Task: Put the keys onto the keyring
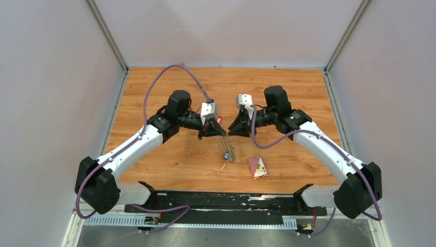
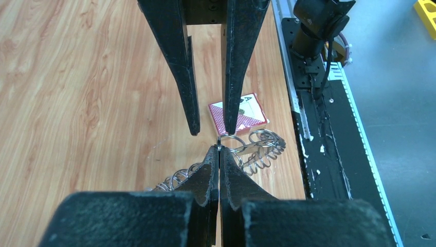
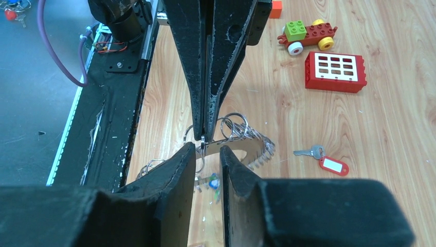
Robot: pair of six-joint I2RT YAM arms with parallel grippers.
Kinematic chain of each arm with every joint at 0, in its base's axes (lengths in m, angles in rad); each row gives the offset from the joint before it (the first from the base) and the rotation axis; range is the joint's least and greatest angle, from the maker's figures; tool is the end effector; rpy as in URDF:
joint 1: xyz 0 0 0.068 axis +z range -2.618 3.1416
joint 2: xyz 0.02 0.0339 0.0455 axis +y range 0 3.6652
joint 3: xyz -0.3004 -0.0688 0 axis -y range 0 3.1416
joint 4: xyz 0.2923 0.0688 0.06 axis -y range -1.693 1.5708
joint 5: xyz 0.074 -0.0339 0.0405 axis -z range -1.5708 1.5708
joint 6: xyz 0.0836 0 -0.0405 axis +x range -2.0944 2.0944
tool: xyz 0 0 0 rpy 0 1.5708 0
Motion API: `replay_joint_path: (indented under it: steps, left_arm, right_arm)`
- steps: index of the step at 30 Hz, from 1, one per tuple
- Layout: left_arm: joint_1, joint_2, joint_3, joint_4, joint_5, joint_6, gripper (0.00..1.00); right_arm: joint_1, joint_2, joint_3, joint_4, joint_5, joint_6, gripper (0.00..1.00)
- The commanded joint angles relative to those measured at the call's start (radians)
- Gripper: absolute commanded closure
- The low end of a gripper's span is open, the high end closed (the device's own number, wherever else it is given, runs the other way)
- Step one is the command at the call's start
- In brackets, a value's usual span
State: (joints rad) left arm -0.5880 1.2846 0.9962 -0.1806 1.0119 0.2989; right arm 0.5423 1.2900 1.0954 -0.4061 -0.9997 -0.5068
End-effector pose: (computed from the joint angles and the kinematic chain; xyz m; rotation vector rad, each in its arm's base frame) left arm 0.2420 -0.2465 0.3226 1.3928 1.4320 -1.2042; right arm 0.2493 0.2323 0.3371 -1.4719 1.4159 1.0900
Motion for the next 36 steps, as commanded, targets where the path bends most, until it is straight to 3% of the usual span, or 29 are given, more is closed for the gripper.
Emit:
replay_joint_path:
  steps: [1, 12, 24, 30, 36]
  left_arm:
    - [-0.004, -0.039, -0.005, 0.075, 0.022, -0.024, 1.00]
    - [-0.006, -0.044, -0.018, 0.121, 0.002, -0.065, 1.00]
    - [-0.006, -0.046, -0.036, 0.150, 0.004, -0.094, 1.00]
    - [-0.005, -0.041, -0.043, 0.169, 0.002, -0.109, 1.00]
    - [-0.005, -0.042, -0.045, 0.176, 0.007, -0.125, 1.00]
  right_arm:
    - [0.005, -0.003, -0.013, 0.018, -0.049, -0.014, 0.75]
    - [0.011, 0.016, -0.021, 0.001, -0.056, -0.034, 0.78]
    - [0.017, 0.025, -0.018, 0.030, -0.032, -0.001, 0.89]
    - [0.022, 0.016, -0.035, 0.072, -0.004, 0.025, 1.00]
    - [0.021, -0.008, -0.060, 0.112, 0.052, 0.028, 1.00]
